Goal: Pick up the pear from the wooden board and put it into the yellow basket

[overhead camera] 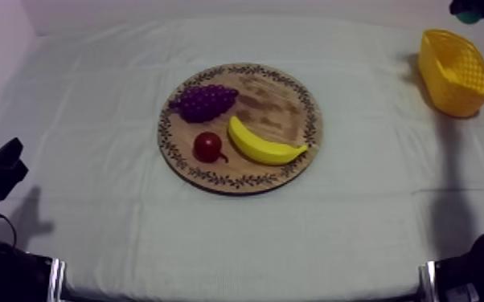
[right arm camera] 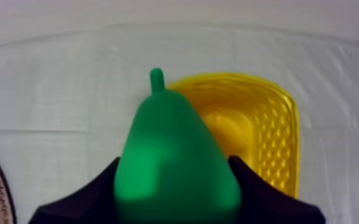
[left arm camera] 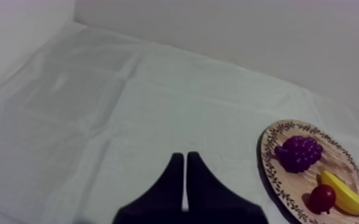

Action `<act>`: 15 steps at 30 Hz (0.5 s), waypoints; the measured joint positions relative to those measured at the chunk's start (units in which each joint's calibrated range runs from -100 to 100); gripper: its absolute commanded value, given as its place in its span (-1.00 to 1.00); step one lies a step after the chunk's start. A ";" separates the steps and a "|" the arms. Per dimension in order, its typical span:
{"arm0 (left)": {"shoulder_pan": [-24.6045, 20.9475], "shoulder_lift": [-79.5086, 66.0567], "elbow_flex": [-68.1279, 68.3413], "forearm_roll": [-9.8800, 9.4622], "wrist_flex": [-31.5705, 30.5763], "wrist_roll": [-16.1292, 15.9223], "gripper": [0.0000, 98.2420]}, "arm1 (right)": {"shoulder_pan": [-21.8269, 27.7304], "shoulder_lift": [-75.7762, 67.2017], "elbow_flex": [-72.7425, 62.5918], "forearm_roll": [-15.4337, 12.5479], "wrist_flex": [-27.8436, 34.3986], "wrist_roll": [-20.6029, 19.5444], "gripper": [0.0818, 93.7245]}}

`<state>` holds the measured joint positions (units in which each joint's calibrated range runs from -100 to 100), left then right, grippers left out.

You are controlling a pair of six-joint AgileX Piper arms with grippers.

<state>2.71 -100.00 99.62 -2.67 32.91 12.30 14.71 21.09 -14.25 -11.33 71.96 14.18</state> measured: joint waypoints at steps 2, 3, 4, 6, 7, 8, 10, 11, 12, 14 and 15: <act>0.00 0.00 0.00 0.00 0.00 0.00 -1.00 | 0.58 1.00 1.12 0.24 -1.62 -0.10 -0.29; 0.00 0.00 0.00 0.00 0.00 0.00 -1.00 | 0.85 1.63 1.68 0.37 -2.04 -0.12 -0.28; 0.00 0.00 0.00 0.00 0.00 0.00 -1.00 | 1.08 2.26 2.15 0.37 -2.55 -0.17 -0.27; 0.00 0.00 0.00 0.00 0.00 0.00 -1.00 | 1.50 3.44 2.56 0.37 -3.53 -0.32 -0.26; 0.00 0.00 0.00 0.00 0.00 0.00 -1.00 | 1.70 4.10 2.60 0.37 -4.11 -0.37 -0.25; 0.00 0.00 0.00 0.00 0.00 0.00 -1.00 | 1.87 4.57 2.65 0.41 -4.56 -0.43 -0.25; 0.00 0.00 0.00 0.00 0.00 0.00 -1.00 | 2.37 6.06 2.78 0.48 -5.01 -0.47 -0.23; 0.00 0.00 0.00 0.00 0.00 0.00 -1.00 | 2.60 6.56 2.83 0.48 -5.17 -0.47 -0.21; 0.00 0.00 0.00 0.00 0.00 0.00 -1.00 | 2.84 7.02 2.87 0.48 -5.30 -0.47 -0.18; 0.00 0.00 0.00 0.00 0.00 0.00 -1.00 | 3.36 7.45 2.96 0.43 -5.39 -0.44 -0.07; 0.00 0.00 0.00 0.00 0.00 0.00 -1.00 | 3.54 7.45 2.96 0.43 -5.54 -0.44 0.01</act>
<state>2.71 -100.00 99.62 -2.67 32.91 12.30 18.25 28.53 -11.29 -10.91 66.43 13.75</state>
